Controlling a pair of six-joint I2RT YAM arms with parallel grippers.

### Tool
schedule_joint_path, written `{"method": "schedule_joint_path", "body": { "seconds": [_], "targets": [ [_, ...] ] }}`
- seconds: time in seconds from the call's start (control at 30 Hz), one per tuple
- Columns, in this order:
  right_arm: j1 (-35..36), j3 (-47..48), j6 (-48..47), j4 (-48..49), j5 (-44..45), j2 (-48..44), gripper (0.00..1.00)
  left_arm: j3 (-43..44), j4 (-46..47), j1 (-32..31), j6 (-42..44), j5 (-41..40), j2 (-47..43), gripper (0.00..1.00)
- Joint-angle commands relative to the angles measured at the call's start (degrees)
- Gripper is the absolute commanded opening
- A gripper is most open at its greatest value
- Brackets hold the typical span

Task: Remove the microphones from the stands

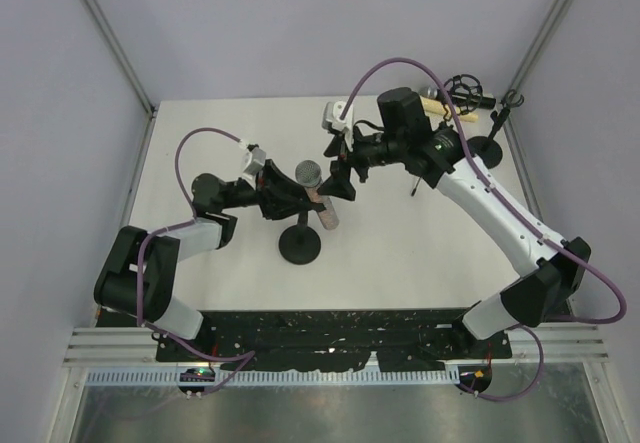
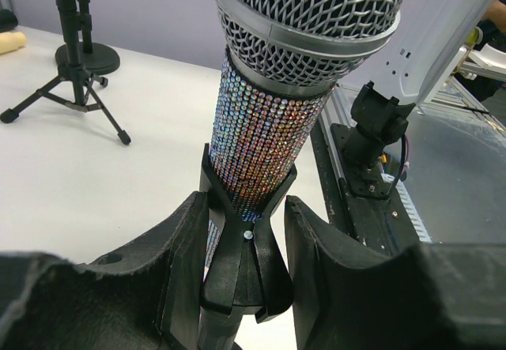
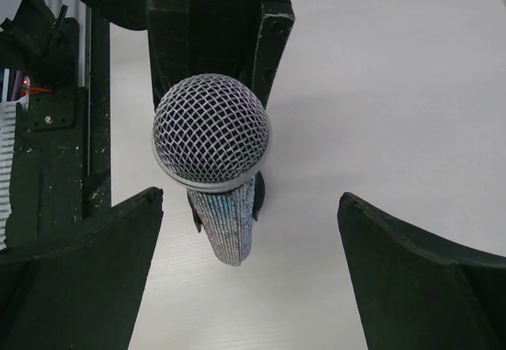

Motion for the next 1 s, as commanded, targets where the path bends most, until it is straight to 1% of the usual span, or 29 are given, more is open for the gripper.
{"method": "schedule_joint_path", "body": {
  "seconds": [0.0,0.07,0.13,0.2,0.23,0.3,0.37,0.4,0.43,0.67,0.83,0.97],
  "targets": [
    [1.77,2.95,-3.07,-1.10,-2.82,1.82,0.95,-0.50,9.27,-0.43,-1.73,1.98,-1.50,0.36],
    [2.12,1.30,-3.07,1.17,-3.69,1.91,0.95,-0.59,9.18,-0.52,-1.90,2.25,-1.77,0.44],
    [2.91,1.28,-2.89,1.54,-4.22,2.61,0.95,-0.59,9.27,-0.43,-2.16,2.42,-1.94,0.47],
    [3.44,1.72,-2.72,1.62,-4.05,3.58,0.95,-0.59,9.18,-0.34,-2.52,2.60,-1.86,0.52],
    [3.62,1.81,-2.54,1.62,-3.96,4.10,0.95,-0.51,9.18,-0.34,-2.60,2.77,-1.94,0.56],
    [3.88,1.90,-2.28,1.97,-4.49,4.89,0.97,-0.94,9.18,0.01,-2.61,2.77,-2.03,0.69],
    [4.14,1.99,-1.23,2.59,-5.02,5.77,1.00,-1.38,9.27,0.53,-2.52,2.69,-2.21,0.77],
    [4.32,1.99,-0.53,3.20,-5.54,6.12,0.96,-1.56,9.27,0.97,-2.60,2.60,-2.21,0.80],
    [4.41,2.07,-0.26,3.21,-5.89,6.74,0.93,-1.73,9.18,1.24,-2.69,2.69,-2.30,0.82],
    [5.73,3.31,1.14,3.73,-6.69,8.24,0.90,-3.58,9.27,5.98,-2.78,4.35,-3.88,0.84],
    [6.43,4.36,2.11,3.91,-6.69,9.03,0.90,-4.20,9.27,9.14,-2.96,7.78,-4.49,0.81],
    [7.22,5.06,2.29,3.73,-6.34,9.29,0.90,-5.34,9.18,9.41,-1.29,10.59,-4.67,0.79]
  ]
}}
